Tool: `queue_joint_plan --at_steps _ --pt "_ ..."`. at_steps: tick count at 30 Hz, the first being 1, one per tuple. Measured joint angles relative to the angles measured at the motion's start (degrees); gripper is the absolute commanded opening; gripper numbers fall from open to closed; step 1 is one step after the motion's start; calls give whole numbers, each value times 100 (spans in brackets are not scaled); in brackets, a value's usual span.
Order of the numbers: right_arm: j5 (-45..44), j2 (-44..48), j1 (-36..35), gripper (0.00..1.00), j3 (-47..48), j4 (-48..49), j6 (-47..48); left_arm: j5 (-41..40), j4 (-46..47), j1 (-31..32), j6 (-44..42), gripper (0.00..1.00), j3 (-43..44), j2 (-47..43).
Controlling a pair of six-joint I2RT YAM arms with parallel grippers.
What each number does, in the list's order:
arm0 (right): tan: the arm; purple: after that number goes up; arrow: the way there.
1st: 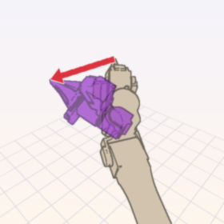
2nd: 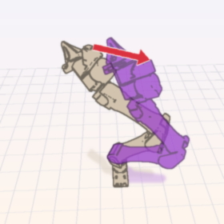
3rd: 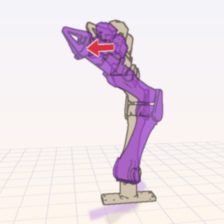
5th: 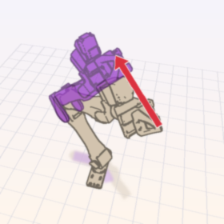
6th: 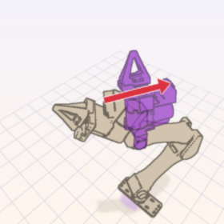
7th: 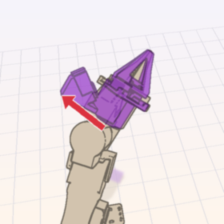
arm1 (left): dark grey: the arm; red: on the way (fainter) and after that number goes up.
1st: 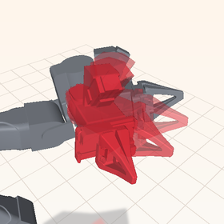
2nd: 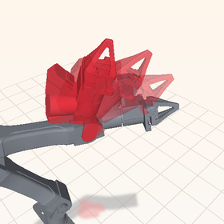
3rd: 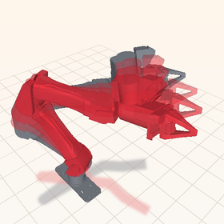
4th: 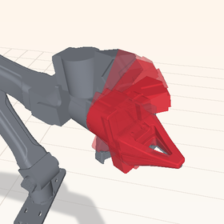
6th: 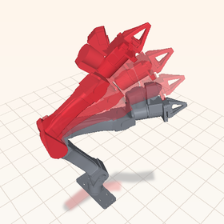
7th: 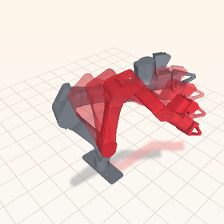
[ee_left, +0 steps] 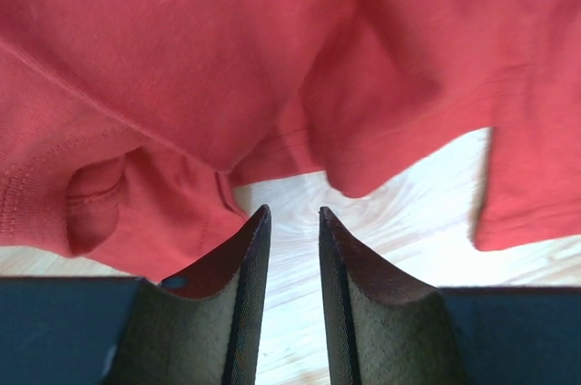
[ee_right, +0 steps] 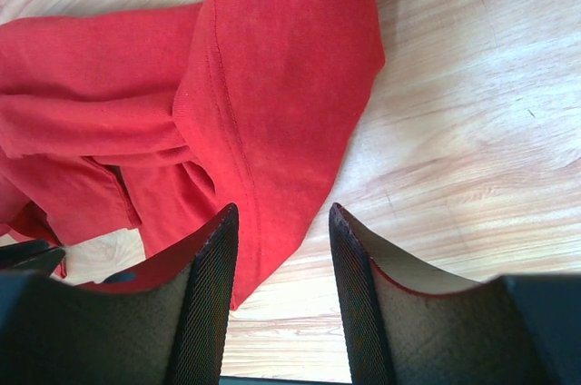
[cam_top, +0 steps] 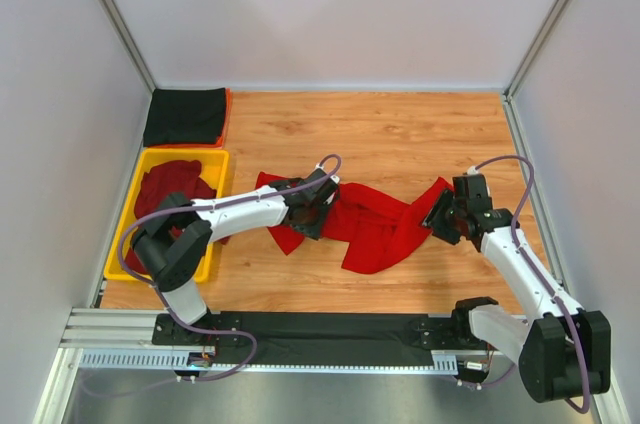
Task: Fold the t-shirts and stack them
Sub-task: Flatten the tshirt out
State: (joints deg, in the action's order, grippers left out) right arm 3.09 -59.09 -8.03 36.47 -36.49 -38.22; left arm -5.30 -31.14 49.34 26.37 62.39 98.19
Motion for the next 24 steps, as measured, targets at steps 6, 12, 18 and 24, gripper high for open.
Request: queue_joint_plan --at_steps 6,12,18,24 --pt "0 4 0 47 -11 -7 13 35 142 20 55 33 -11 -122" --pt "-2 63 0 47 -11 -11 52 -85 142 15 79 33 -13 -7" --pt "-11 146 0 47 -11 -74 79 -262 79 11 125 36 -13 190" --pt "-59 284 0 48 -9 -179 109 -579 7 -90 140 38 -13 190"
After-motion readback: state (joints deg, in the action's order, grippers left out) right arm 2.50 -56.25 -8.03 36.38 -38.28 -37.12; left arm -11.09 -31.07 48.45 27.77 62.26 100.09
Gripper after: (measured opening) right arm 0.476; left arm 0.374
